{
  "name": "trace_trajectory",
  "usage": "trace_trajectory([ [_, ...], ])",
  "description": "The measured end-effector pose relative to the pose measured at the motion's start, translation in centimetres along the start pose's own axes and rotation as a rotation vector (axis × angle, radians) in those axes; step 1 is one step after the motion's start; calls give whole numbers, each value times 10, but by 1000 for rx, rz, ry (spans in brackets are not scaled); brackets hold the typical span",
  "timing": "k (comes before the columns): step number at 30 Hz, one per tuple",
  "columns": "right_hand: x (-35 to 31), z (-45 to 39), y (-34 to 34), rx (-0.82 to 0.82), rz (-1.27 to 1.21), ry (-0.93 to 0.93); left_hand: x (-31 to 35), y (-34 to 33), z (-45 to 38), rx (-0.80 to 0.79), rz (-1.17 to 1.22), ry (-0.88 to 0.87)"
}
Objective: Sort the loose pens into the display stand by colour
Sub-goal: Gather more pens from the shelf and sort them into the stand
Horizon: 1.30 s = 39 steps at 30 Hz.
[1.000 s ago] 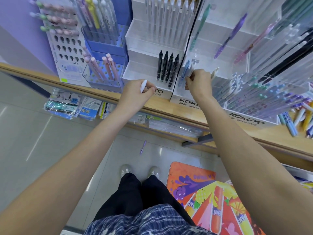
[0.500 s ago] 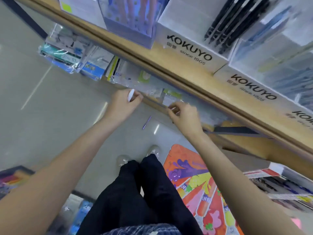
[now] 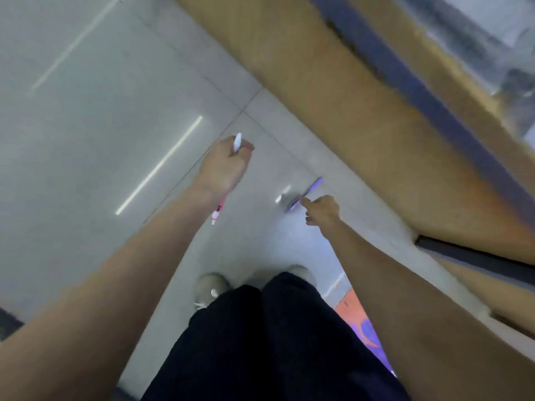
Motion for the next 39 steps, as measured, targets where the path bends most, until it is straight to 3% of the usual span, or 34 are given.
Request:
trace_trajectory([
  [7, 14, -70, -48, 173, 68, -18, -53, -32, -45, -52, -123, -26],
  [12, -35, 16, -18, -4, -231, 185, -16, -7, 5, -38, -118, -46],
  [16, -83, 173, 49, -254, -375, 442, 66, 36, 78, -49, 79, -109],
  [20, -115, 321, 130, -343, -274, 576, 179, 75, 170, -186, 197, -248],
  [28, -174, 547, 301, -195, -184, 779, 410, 132, 348, -315, 158, -591],
  [31, -169, 598, 359, -31, -390, 831, 465, 137, 385, -348, 146, -642],
  [34, -142, 626, 413, 172, -815, 801, 499, 124, 408, -411, 112, -629],
  [37, -120, 638, 452, 167, -1307, 763, 526, 85, 430, -541, -23, -642],
  [39, -108, 645, 478, 210, -1434, 759, 546, 53, 444, -612, -155, -691],
])
Point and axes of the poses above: each hand's wrist, its own z-axis away from the middle knuckle, its own y-axis out of the back of the hand, x = y × z, the point moved 6 cm from there along -z, towards the middle knuckle, and after that the axes turned 1 degree about -x, right-handed, at the moved point
